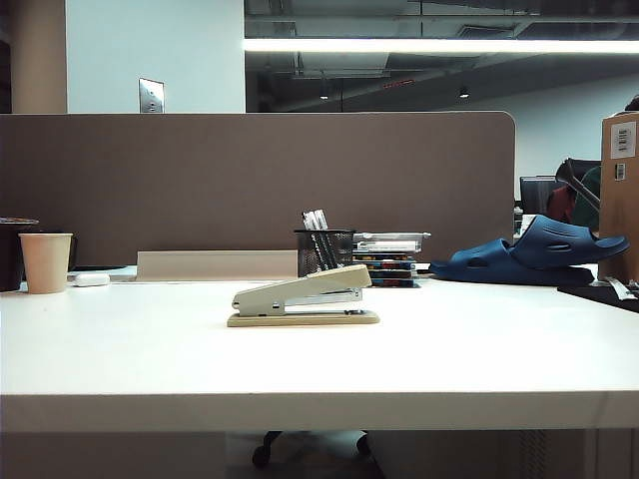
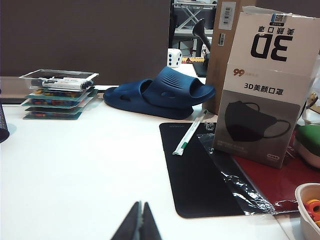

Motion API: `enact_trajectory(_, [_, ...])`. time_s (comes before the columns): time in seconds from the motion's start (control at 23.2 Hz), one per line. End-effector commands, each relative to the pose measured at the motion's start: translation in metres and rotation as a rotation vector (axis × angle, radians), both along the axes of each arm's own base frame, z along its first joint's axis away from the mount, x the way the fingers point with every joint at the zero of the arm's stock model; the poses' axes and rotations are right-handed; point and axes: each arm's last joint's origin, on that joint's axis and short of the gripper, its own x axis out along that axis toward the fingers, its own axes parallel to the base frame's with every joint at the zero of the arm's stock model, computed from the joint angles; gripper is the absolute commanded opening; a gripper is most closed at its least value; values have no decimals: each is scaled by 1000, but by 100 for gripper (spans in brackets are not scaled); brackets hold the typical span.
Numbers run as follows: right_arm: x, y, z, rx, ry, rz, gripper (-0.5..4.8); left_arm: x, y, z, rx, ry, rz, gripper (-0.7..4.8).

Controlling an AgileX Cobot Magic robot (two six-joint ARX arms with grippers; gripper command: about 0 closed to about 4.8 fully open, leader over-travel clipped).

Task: Press the stapler down.

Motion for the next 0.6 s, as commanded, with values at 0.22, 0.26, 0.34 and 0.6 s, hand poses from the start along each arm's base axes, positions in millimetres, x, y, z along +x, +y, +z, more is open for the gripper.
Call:
enact_trajectory(0.22, [0,0,0,6,-18,4,-9,-2,-6,2,49,-17,-222,-5])
enact_trajectory(0.26, [0,0,0,8,-18,4,-9,-2,-7,2,54,-17,-249,-5])
enact_trajectory(0.34, [0,0,0,8,-18,4,-9,-2,-9,1,65,-6,-307,-5])
enact_trajectory(0.6, [-1,0,2,7,-22,4,-9,-4,-12,-4,65,146,-427,-5])
